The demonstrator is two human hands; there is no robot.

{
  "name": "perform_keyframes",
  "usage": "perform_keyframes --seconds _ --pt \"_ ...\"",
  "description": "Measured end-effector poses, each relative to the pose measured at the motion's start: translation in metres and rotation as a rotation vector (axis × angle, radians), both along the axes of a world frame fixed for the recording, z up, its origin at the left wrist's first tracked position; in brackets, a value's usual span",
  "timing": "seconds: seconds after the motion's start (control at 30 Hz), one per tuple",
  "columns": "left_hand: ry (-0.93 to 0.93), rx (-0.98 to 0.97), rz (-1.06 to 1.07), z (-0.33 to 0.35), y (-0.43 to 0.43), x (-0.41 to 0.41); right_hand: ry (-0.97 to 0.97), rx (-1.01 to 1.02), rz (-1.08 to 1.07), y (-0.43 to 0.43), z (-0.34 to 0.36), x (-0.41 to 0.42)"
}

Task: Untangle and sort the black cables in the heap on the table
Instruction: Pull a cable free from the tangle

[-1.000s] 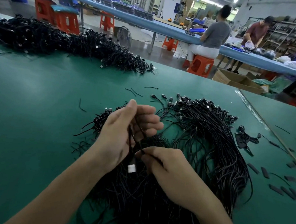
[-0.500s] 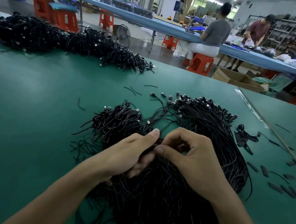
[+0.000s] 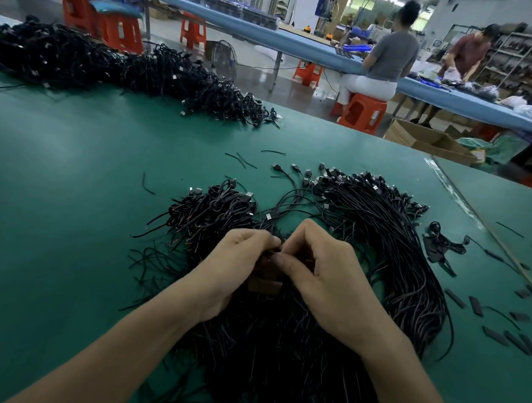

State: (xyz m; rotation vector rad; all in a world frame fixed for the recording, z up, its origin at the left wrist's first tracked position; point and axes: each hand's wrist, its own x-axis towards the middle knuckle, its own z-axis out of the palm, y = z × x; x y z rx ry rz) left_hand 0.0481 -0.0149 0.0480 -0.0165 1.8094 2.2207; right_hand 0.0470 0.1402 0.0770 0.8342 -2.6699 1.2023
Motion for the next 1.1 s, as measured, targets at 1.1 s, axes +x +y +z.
perform_keyframes --seconds 1.1 --pt "0.096 0.112 0.389 -0.030 -0.013 -0.009 -0.096 0.612 -0.102 0.003 -0.049 -0.012"
